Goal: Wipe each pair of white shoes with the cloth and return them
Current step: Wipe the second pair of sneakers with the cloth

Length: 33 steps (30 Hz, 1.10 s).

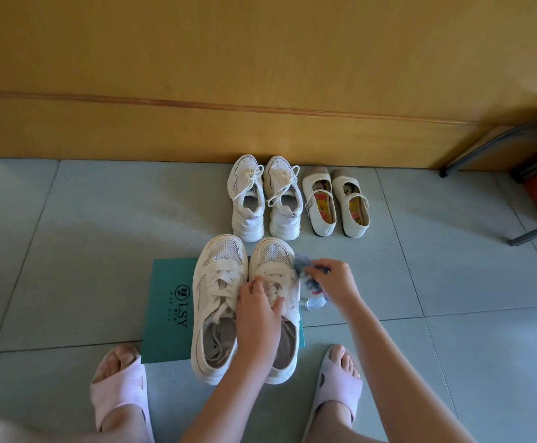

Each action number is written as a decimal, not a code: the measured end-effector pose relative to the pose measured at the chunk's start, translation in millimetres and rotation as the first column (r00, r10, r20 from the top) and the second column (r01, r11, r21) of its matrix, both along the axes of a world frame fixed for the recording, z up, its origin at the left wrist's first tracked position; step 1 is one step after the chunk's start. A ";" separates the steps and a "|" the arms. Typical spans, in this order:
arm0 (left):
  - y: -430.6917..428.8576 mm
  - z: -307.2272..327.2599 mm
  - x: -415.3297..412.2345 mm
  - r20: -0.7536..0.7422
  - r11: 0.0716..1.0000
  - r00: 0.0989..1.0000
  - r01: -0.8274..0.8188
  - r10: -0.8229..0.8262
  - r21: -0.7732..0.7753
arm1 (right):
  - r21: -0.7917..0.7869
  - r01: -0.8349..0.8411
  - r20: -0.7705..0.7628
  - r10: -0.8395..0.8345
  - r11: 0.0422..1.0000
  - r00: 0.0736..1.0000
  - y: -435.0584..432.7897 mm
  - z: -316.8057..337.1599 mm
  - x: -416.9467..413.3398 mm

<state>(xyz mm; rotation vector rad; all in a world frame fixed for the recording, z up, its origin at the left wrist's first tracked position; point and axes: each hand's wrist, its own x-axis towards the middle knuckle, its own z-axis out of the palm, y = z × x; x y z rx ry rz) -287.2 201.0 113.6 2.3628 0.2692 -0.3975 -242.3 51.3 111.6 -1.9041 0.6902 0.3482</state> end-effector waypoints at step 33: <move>0.5 -2.8 -0.5 0.002 1.000 1.000 -0.014 0.014 0.004 | -0.090 -0.063 0.224 0.081 0.994 0.971 12.0 -21.1 -8.7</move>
